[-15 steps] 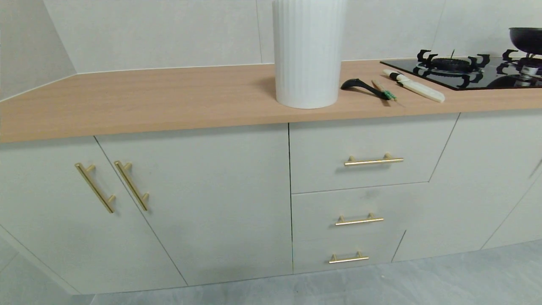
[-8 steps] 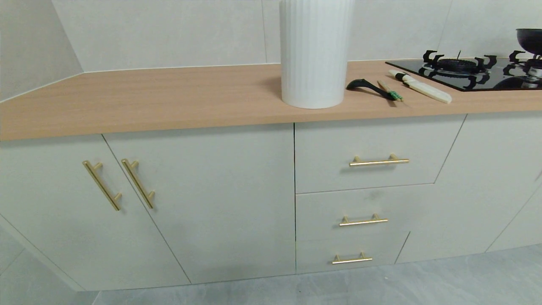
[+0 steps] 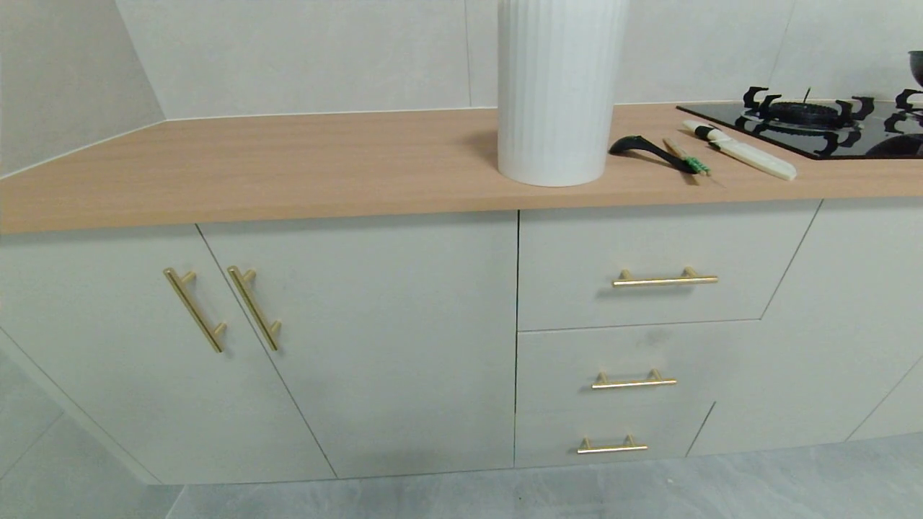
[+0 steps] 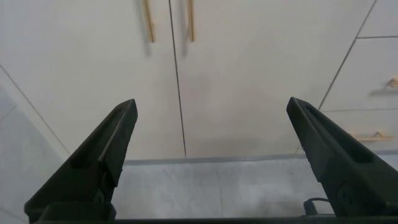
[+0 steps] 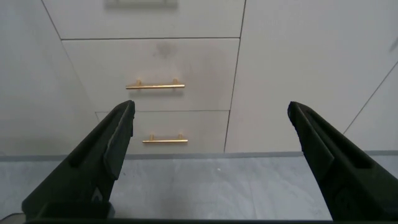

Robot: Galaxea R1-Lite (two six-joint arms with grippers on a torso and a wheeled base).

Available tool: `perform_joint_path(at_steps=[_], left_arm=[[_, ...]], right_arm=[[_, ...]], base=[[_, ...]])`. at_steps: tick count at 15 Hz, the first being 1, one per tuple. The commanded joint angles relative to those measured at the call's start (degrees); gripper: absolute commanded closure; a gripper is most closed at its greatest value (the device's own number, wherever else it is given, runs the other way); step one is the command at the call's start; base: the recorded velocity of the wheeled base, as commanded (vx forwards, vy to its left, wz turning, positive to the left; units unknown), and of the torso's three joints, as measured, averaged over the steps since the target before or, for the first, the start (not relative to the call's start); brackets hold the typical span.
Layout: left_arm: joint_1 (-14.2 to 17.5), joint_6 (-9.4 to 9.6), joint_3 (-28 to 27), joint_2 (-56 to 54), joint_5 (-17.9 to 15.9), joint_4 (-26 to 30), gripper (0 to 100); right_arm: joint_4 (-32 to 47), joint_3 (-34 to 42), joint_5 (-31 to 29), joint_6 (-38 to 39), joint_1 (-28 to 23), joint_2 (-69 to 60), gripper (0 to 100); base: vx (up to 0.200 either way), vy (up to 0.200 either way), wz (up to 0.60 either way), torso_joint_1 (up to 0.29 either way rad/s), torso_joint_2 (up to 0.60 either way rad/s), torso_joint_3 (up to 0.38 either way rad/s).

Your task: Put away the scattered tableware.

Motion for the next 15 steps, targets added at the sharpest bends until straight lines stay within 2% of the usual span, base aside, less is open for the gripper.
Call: perform_joint_path(at_steps=[1, 7, 9, 11, 15], left_arm=[[0.0, 0.05, 0.0, 0.1, 0.0, 0.0, 0], [0.0, 0.05, 0.0, 0.1, 0.0, 0.0, 0], [0.0, 0.05, 0.0, 0.1, 0.0, 0.1, 0], [0.0, 0.05, 0.0, 0.1, 0.0, 0.0, 0], [0.0, 0.05, 0.0, 0.1, 0.0, 0.0, 0]], right_arm=[[0.0, 0.0, 0.0, 0.0, 0.0, 0.1, 0], [-0.2, -0.1, 0.1, -0.5, 0.0, 0.0, 0], [-1.7, -6.9, 2.2, 2.9, 0.6, 1.5, 0], [-1.7, -8.1, 2.7, 3.3, 2.1, 7.0, 0], [-1.7, -10.7, 3.1, 2.4, 5.9, 27.2, 0]], base=[[0.0, 0.0, 0.0, 0.0, 0.0, 0.0], [0.0, 0.0, 0.0, 0.0, 0.0, 0.0], [0.0, 0.0, 0.0, 0.0, 0.0, 0.0], [0.0, 0.0, 0.0, 0.0, 0.0, 0.0], [0.0, 0.0, 0.0, 0.0, 0.0, 0.0]])
